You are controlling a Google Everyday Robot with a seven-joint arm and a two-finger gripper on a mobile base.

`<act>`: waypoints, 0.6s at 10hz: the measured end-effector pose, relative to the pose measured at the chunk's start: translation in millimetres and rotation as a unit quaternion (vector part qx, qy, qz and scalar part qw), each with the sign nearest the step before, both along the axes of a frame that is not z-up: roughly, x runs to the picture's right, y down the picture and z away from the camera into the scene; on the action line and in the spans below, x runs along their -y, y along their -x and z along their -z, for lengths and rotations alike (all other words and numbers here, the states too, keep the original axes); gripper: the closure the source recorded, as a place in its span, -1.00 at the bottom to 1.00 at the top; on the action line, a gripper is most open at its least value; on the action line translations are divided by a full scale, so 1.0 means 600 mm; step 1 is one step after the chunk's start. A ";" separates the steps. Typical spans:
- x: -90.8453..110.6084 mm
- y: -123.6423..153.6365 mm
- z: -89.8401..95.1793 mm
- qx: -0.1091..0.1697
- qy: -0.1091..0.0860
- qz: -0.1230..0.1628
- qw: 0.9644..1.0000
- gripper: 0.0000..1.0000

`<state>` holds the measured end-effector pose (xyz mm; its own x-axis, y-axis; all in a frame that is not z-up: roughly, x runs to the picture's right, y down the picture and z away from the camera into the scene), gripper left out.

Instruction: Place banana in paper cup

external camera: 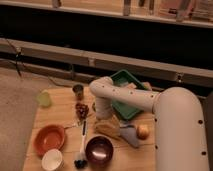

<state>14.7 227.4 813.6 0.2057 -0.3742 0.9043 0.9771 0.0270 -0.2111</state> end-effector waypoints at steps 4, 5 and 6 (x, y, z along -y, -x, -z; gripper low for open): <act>-0.001 -0.013 -0.017 0.009 0.027 0.017 0.999 -0.60; -0.003 -0.016 -0.018 0.009 0.032 0.021 0.999 -0.59; -0.005 -0.022 -0.018 0.007 0.033 0.022 0.999 -0.48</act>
<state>27.7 230.1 824.6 0.1780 -0.3228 0.9296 0.9797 -0.0301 -0.1980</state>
